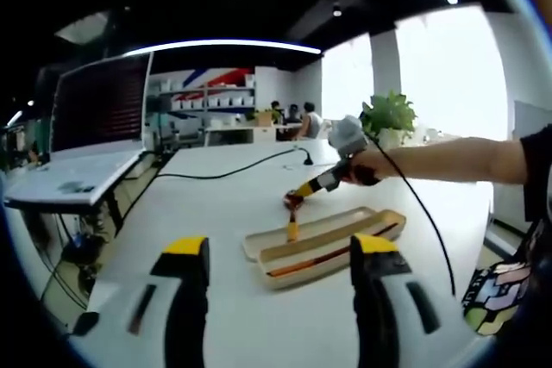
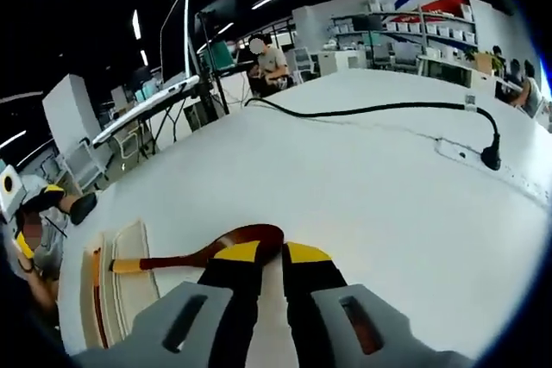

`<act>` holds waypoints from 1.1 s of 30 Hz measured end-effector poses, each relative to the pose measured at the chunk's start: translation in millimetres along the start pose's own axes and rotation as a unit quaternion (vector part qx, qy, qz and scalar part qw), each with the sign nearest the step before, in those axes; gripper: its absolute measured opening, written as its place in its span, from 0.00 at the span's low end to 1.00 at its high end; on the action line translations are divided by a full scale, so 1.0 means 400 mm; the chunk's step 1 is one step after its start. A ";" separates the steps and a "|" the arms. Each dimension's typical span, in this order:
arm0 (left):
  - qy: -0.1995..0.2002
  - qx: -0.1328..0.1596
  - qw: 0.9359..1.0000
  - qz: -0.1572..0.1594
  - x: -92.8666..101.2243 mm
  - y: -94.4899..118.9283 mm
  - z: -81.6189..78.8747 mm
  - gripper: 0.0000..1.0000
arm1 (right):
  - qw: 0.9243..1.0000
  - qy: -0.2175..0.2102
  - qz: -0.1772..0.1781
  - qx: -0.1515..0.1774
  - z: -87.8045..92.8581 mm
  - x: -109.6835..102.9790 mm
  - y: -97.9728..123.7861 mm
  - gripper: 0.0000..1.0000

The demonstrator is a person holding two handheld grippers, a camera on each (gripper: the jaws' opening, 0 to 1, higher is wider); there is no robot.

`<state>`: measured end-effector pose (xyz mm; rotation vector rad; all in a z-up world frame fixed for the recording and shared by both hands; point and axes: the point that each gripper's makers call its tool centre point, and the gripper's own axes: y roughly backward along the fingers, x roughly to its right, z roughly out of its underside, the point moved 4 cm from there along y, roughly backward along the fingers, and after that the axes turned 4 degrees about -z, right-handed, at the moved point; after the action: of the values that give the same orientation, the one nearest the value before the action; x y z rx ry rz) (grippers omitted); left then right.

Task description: Arrange the utensils inside the cutlery case until each visible utensil rests in its matching compartment.

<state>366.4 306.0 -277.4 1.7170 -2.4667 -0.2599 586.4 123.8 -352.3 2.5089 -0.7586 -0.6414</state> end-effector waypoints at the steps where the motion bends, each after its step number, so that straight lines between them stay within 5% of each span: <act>1: 0.000 0.000 1.000 0.001 0.001 -0.001 0.000 0.70 | 1.000 -0.016 0.003 0.000 0.000 -0.003 0.001 0.06; 6: 0.001 -0.002 1.000 0.000 0.001 -0.004 0.004 0.70 | 0.997 0.009 0.065 0.030 -0.025 0.015 0.021 0.02; 9: 0.002 -0.003 1.000 0.000 0.001 -0.007 0.006 0.70 | 0.995 -0.031 0.077 0.057 -0.037 0.023 0.033 0.00; 19: 0.002 -0.014 1.000 0.015 0.033 -0.031 0.024 0.70 | 0.995 -0.042 0.073 0.058 -0.034 0.049 0.035 0.00; 33: 0.006 -0.002 0.999 0.033 0.052 -0.081 -0.011 0.69 | 0.995 -0.046 0.052 0.072 -0.030 0.028 0.057 0.00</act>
<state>389.9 275.0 -279.8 1.6274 -2.5072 -0.2467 592.2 103.2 -334.4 2.5633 -0.9955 -0.6928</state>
